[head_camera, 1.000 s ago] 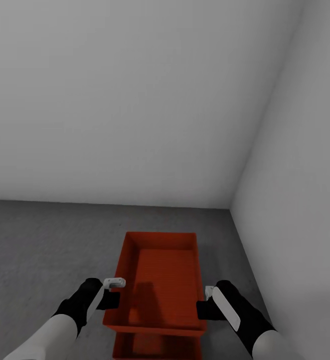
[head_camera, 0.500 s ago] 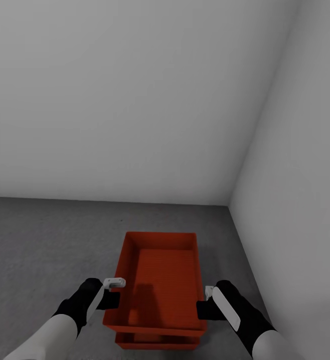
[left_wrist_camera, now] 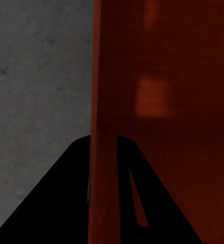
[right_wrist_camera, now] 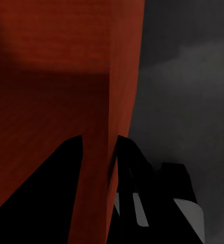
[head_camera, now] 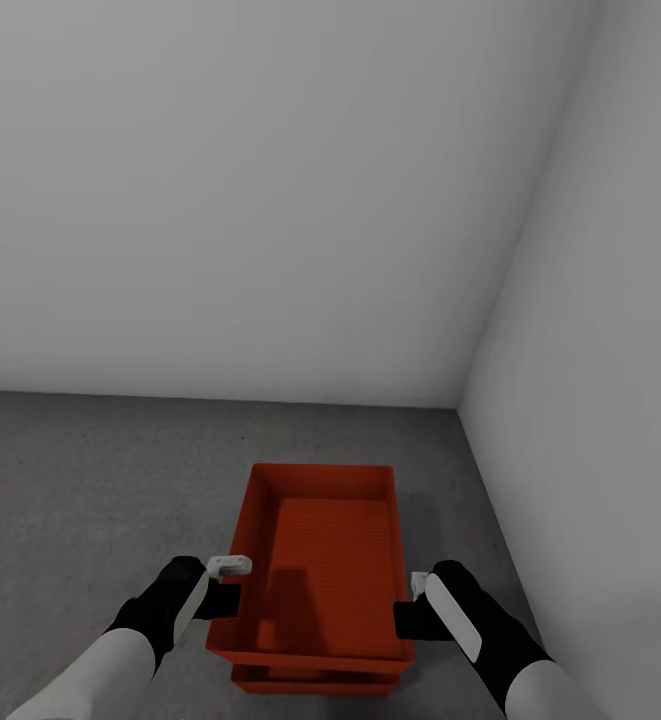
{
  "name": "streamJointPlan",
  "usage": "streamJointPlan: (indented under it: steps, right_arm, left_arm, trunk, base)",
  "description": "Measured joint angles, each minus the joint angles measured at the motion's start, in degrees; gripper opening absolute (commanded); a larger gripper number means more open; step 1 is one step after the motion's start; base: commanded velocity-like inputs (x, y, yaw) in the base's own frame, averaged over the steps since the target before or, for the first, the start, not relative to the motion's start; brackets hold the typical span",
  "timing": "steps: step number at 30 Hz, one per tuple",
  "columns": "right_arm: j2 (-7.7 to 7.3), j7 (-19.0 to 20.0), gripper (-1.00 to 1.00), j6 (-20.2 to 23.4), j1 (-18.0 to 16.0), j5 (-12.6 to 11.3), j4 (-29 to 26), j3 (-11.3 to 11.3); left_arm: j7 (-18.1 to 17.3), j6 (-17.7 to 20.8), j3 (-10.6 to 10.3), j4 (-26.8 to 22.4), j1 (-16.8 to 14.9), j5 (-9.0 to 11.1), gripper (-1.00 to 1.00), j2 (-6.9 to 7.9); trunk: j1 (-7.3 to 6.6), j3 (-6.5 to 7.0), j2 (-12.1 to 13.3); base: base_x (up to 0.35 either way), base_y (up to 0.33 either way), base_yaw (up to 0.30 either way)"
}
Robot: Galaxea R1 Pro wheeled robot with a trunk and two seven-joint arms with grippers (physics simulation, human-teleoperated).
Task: Move the two storage containers from the living room to the garage. In the garage, place one container on the floor and stack the other container on top of it (either order is fine).
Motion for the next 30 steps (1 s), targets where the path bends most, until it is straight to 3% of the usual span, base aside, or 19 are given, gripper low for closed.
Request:
streamJointPlan:
  steps: [18,30]
  right_arm:
    - [0.0,0.0,-1.0,0.0,0.0,0.0,0.0,0.1]
    - [-0.01,0.0,-1.0,0.0,0.0,0.1,0.0,0.2]
  left_arm:
    - [0.0,0.0,0.0,0.0,0.0,0.1,-1.0,0.01]
    - [0.0,0.0,0.0,0.0,0.0,0.2,-1.0,0.03]
  trunk:
    - [0.0,-0.65,0.0]
    - [0.0,-0.82,0.0]
  base:
    - [0.001,0.0,0.0]
    - [0.127,0.0,0.0]
